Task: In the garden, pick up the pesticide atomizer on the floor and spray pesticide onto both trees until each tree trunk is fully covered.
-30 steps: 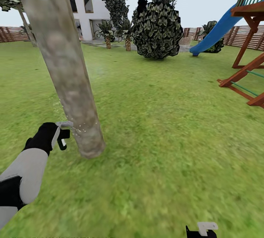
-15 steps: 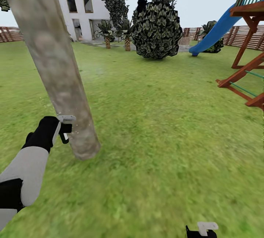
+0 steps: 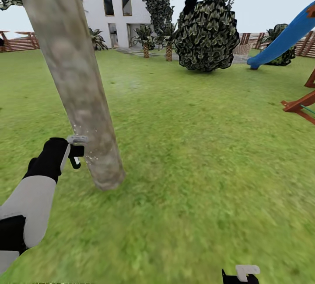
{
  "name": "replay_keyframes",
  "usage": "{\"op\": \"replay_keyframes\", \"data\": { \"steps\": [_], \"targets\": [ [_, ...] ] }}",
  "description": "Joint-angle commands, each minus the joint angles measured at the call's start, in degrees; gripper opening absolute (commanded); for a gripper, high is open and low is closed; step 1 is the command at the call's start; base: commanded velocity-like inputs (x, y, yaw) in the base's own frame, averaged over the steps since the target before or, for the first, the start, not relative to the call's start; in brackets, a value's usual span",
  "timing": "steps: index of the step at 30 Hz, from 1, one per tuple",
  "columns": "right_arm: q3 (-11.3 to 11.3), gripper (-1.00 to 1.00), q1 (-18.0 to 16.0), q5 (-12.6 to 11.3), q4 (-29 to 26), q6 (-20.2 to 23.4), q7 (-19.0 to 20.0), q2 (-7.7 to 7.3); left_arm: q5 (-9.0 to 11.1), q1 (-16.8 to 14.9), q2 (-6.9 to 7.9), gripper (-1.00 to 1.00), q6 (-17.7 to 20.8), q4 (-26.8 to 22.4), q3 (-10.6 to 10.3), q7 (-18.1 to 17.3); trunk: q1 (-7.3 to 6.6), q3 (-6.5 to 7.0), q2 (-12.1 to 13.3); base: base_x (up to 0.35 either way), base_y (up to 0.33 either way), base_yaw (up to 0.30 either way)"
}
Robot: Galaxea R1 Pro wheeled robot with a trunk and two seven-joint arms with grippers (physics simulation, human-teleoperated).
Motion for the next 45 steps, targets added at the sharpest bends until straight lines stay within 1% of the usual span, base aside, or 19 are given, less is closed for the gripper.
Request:
{"op": "replay_keyframes", "data": {
  "steps": [1, 7, 12, 16, 18, 21, 24, 26, 27, 28, 34, 41, 45],
  "targets": [
    [-0.32, 1.0, -0.03, 0.6, 0.13, -0.22, -0.28, 0.0, -0.65, -0.02, -0.05, -1.0, 0.19, -0.06, 0.17, -0.57, 0.0, -0.05, -0.02, 0.053, -0.256, 0.269],
    [-0.32, 1.0, -0.03, 0.6, 0.17, -0.22, -0.3, -0.02, -0.75, 0.3, -0.05, -1.0, -0.1, 0.16, -0.01, -0.41, 0.0, -0.05, -0.02, 0.005, -0.272, 0.036],
    [-0.32, 1.0, -0.02, 0.6, 0.15, -0.22, -0.3, -0.02, -0.78, 3.64, 0.24, -1.0, -0.5, 0.66, 0.26, 0.01, 0.0, -0.05, -0.02, 0.0, -0.274, 0.0],
    [-0.32, 1.0, -0.05, 0.6, 0.13, -0.22, -0.3, 0.0, -0.82, 4.79, 0.45, -1.0, -0.52, 0.7, 0.55, 0.1, 0.0, -0.05, -0.02, 0.0, -0.274, 0.01],
    [-0.32, 1.0, -0.06, 0.6, 0.16, -0.22, -0.29, 0.04, -0.82, 5.72, 0.4, -1.0, -0.6, 0.72, 1.05, 0.13, 0.0, -0.05, -0.02, 0.036, -0.274, 0.213],
    [-0.32, 1.0, -0.04, 0.6, 0.14, -0.22, -0.23, 0.04, -0.82, 5.96, 0.41, -1.0, -0.61, 0.72, 1.22, 0.14, 0.0, -0.05, -0.02, 0.115, -0.264, 0.266],
    [-0.32, 1.0, -0.04, 0.6, 0.17, -0.22, -0.21, 0.06, -0.89, 6.08, 0.47, -1.0, -0.63, 0.73, 1.94, 0.22, 0.0, -0.05, -0.02, 0.257, -0.158, 0.276],
    [-0.32, 1.0, -0.02, 0.6, 0.15, -0.22, -0.21, 0.07, -0.91, 6.88, 0.48, -1.0, -0.68, 0.85, 2.0, 0.22, 0.0, -0.05, -0.02, 0.315, -0.04, 0.276],
    [-0.32, 1.0, -0.05, 0.6, 0.16, -0.22, -0.21, 0.07, -0.95, 8.09, 0.6, -1.0, -0.74, 0.76, 2.06, 0.22, 0.0, -0.05, -0.02, 0.33, -0.008, 0.203],
    [-0.32, 1.0, -0.06, 0.6, 0.16, -0.22, -0.21, 0.07, -0.93, 8.44, 0.84, -1.0, -0.76, 0.7, 2.08, 0.22, 0.0, -0.05, -0.02, 0.332, -0.004, 0.107],
    [-0.32, 1.0, -0.04, 0.6, 0.17, -0.22, -0.21, 0.07, -0.91, 8.79, 0.91, -1.0, -0.7, 0.29, 1.93, 0.22, 0.0, -0.05, -0.02, 0.287, -0.095, 0.016],
    [-0.32, 1.0, -0.04, 0.6, 0.17, -0.22, -0.21, 0.07, -0.75, 8.79, 0.74, -1.0, -0.7, 0.15, 1.99, 0.22, 0.0, -0.05, -0.02, 0.025, -0.266, 0.005],
    [-0.32, 1.0, -0.06, 0.6, 0.17, -0.22, -0.21, 0.07, -0.73, 8.79, 0.47, -1.0, -0.7, 0.03, 2.13, 0.22, 0.0, -0.05, -0.02, 0.0, -0.274, 0.226]
  ]
}}
